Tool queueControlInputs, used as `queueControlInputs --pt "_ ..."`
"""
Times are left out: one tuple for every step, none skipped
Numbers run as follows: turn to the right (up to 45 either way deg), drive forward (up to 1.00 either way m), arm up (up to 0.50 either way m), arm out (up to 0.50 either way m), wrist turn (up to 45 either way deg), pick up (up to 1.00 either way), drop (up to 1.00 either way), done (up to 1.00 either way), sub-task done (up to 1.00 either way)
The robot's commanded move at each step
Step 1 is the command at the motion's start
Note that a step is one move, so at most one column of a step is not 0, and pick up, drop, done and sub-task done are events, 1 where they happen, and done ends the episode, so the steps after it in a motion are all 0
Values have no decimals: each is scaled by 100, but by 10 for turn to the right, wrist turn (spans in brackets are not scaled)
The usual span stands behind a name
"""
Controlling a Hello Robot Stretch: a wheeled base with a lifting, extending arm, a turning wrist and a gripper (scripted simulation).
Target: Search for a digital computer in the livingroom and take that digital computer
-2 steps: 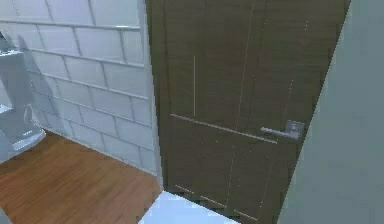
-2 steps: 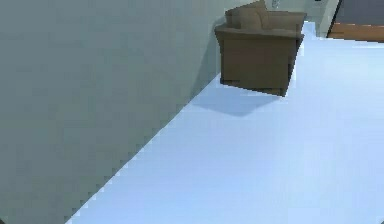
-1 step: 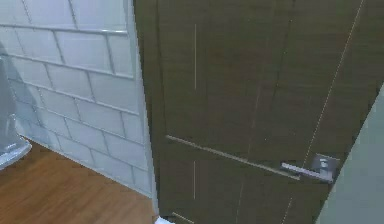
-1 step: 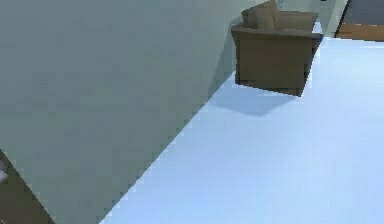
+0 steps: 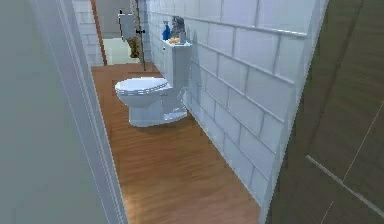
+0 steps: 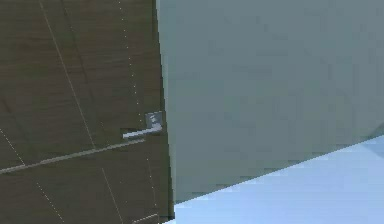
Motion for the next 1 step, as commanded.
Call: queueControlInputs --pt "0 50 0 0 0 0 0 0 0"
